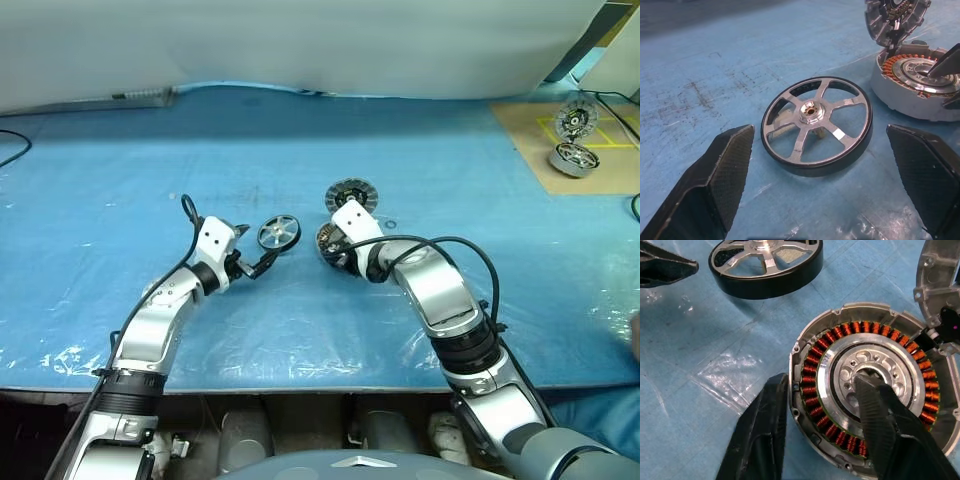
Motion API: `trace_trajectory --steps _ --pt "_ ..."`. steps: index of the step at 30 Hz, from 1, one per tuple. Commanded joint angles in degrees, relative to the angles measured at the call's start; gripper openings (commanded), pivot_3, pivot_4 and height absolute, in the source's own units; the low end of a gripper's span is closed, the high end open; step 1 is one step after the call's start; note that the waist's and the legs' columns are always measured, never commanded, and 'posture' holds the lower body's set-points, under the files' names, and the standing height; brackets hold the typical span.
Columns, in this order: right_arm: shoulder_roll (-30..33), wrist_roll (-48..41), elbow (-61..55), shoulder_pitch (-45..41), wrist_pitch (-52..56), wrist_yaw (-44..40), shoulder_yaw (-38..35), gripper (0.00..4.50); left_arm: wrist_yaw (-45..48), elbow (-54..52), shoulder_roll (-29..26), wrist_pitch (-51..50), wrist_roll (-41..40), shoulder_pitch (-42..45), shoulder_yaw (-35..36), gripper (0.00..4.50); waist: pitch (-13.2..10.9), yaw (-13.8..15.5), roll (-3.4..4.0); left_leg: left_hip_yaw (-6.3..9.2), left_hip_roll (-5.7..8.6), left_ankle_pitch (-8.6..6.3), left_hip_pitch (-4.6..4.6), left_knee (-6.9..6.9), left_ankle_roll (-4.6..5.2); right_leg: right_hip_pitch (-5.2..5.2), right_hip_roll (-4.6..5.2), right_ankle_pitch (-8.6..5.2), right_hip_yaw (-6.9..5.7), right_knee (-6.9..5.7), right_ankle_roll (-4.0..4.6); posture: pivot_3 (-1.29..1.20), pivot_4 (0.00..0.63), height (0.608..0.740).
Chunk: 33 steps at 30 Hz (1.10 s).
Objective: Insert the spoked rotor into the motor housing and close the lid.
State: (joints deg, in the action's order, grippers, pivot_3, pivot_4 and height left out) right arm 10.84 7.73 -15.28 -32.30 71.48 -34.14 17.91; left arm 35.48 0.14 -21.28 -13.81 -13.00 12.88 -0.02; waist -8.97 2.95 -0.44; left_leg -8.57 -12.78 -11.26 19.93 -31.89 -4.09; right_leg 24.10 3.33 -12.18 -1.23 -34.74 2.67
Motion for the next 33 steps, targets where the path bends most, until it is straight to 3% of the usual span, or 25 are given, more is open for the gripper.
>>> trace_trajectory --steps 1,3,11,17,23,28,33 --pt "-0.2 -2.8 -2.9 -1.9 4.5 1.4 -1.3 3.34 0.6 0.1 -0.4 0.5 -0.2 0.8 0.1 4.5 0.0 -0.1 0.02 0.0 0.0 0.0 0.01 0.0 0.0 0.01 0.0 0.0 0.0 0.0 0.0 0.0 0.15 0.74" --pt "0.0 -4.6 -6.5 -4.4 8.4 1.6 -2.3 4.0 1.0 0.9 -0.3 0.9 -0.1 1.1 0.0 4.5 -0.1 -0.1 0.09 0.0 0.0 0.0 0.02 -0.01 0.0 0.02 0.0 0.0 0.0 -0.01 0.0 0.0 0.15 0.74" --pt "0.4 -11.9 -17.2 -8.8 19.4 2.4 -10.1 4.0 2.4 2.1 -0.7 1.6 -0.1 0.8 0.0 4.5 -0.3 0.0 0.3 0.01 0.02 0.01 0.1 0.07 -0.02 0.11 -0.02 0.01 0.03 0.01 -0.03 0.0 0.15 0.74" --pt "7.6 -17.0 -26.4 9.5 1.0 -1.0 -16.3 4.0 3.6 3.6 -1.0 2.7 0.2 1.3 0.0 4.5 -0.3 1.4 0.3 0.0 0.04 0.0 0.1 0.15 -0.03 0.11 0.0 0.02 0.04 0.06 -0.17 0.0 0.15 0.74" --pt "8.8 -15.3 -24.2 27.3 -23.6 2.1 -17.6 4.0 3.5 3.1 -1.2 2.2 0.3 2.4 -0.3 4.5 -0.3 1.0 0.34 -0.04 0.04 0.0 0.09 0.13 -0.02 0.12 0.02 -0.04 0.07 0.03 -0.11 0.0 0.15 0.74" --pt "6.1 -16.6 -19.4 30.3 -31.1 5.7 -18.3 4.0 3.5 2.1 -1.5 0.8 0.2 3.7 -0.5 4.5 -0.3 0.9 0.34 -0.05 0.06 0.0 0.09 0.08 -0.01 0.11 0.02 -0.23 0.08 0.01 -0.46 0.0 0.15 0.74" --pt "5.8 -17.5 -17.4 29.3 -33.7 6.8 -17.9 4.0 3.8 2.1 -1.9 0.4 0.1 4.3 -0.1 4.5 -0.3 1.0 0.34 -0.03 0.07 0.0 0.13 0.08 -0.01 0.15 0.02 -0.05 0.08 0.06 -0.13 0.0 0.15 0.74"
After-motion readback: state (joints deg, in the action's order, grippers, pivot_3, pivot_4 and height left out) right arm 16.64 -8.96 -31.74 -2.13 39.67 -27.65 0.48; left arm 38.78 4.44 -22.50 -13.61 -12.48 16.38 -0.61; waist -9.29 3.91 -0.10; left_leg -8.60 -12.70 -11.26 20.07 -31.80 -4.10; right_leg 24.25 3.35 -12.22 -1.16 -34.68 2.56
